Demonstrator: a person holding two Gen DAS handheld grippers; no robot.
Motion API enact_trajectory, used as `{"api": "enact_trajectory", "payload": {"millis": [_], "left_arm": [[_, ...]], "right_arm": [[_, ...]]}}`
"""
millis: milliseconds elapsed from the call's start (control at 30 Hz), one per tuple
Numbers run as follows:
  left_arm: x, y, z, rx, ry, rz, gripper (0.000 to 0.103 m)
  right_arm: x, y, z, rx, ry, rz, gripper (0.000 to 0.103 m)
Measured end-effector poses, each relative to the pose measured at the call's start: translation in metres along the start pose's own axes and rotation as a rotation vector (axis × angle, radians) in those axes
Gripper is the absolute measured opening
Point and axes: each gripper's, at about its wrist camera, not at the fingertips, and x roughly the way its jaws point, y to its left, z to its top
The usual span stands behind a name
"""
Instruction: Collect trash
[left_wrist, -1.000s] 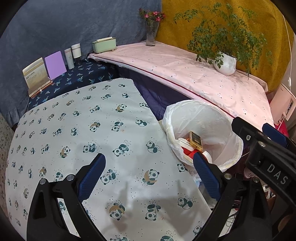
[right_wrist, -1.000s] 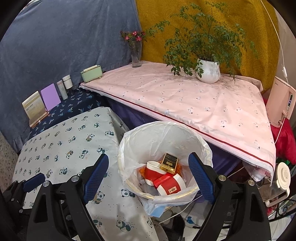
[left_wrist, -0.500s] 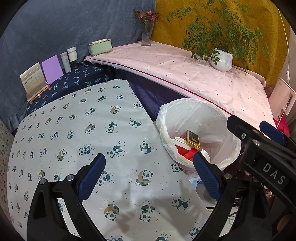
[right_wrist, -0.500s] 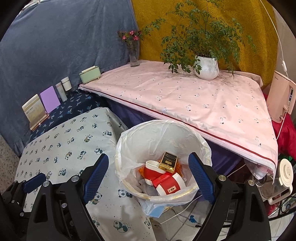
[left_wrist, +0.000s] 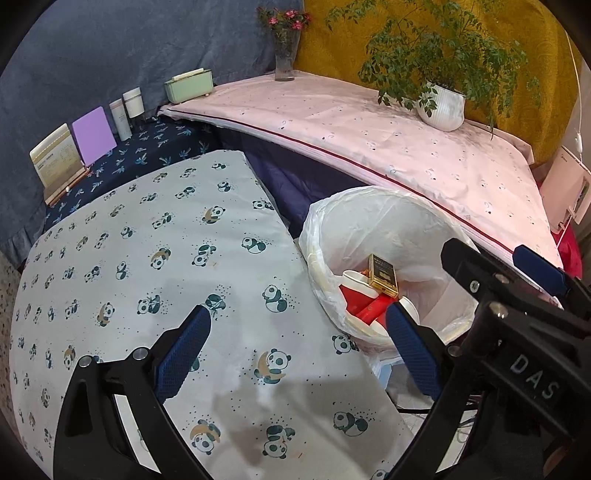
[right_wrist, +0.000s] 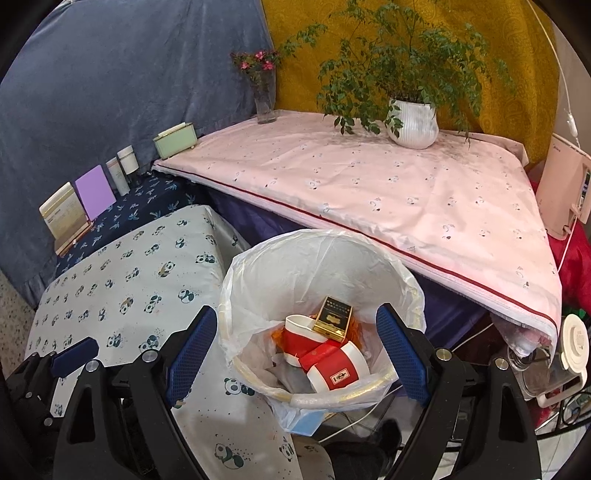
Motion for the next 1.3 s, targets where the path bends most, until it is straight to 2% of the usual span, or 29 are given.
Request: {"api": "enact_trajectory", "payload": {"millis": [633,967,1300], "left_arm": [[0.037,-0.019,0.009,-0.005,0.063,0.017,0.091],[0.050,-0.020,0.009,-0.012,0.094,0.045,0.091],[0.044,-0.009,0.004,-0.029,0.115,0.074,0.091]], "right_arm": [[0.018,-0.015,0.003,-0.023,0.022,0.023,0.085],[0.021,-0.024,0.004,-0.063,0.031,0.001,0.085],[0.011,-0.025,0.002,-0.126,0.088,-0.043,0.085]]}}
